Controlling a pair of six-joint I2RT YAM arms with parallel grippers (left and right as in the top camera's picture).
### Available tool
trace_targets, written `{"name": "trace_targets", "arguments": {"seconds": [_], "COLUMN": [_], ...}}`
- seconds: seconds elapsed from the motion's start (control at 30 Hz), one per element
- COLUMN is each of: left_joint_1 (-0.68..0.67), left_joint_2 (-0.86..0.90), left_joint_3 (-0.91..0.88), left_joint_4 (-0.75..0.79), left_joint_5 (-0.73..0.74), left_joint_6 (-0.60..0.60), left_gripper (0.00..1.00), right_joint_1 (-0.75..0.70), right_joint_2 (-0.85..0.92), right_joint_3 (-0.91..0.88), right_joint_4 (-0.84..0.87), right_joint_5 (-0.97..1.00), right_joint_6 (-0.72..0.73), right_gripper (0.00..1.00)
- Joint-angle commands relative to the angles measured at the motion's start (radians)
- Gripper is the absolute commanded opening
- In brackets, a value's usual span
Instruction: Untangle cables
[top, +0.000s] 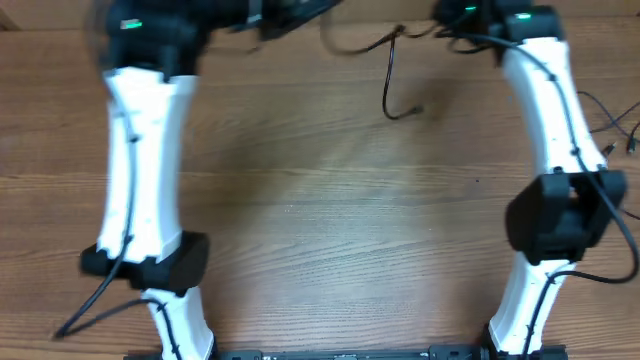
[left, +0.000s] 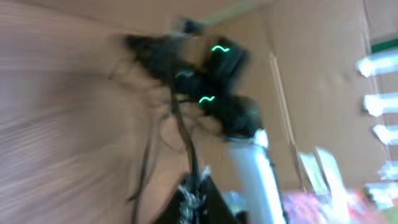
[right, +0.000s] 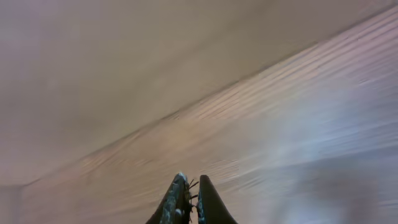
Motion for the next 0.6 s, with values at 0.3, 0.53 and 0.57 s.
{"name": "trace_targets", "arguments": {"seconds": [0.3,0.53,0.57], "left_joint_1": [0.261,0.04,0.002], "left_joint_2": [-0.234,-0.123,-0.107], "left_joint_3": [0.023,0.023,0.023], "left_joint_4": [-0.371,-0.315,-0.303], "left_joint_5": [-0.291,-0.656,-0.699], "left_joint_6": [0.436,0.534,0.554], "left_gripper": [0.04,0.04,0.04], "right_joint_1": [-0.436,-0.314,-0.288], "right_joint_2": [-0.093,-0.279,-0.307], "right_joint_3": [0.073,0.152,0.156], "right_joint_4": [-0.094,-0.203,-0.21], "right_joint_5": [-0.217,-0.255,-0.254], "right_joint_6": [-0.128,-0.233,-0.241], "right_gripper": [0.04,0.04,0.04]}}
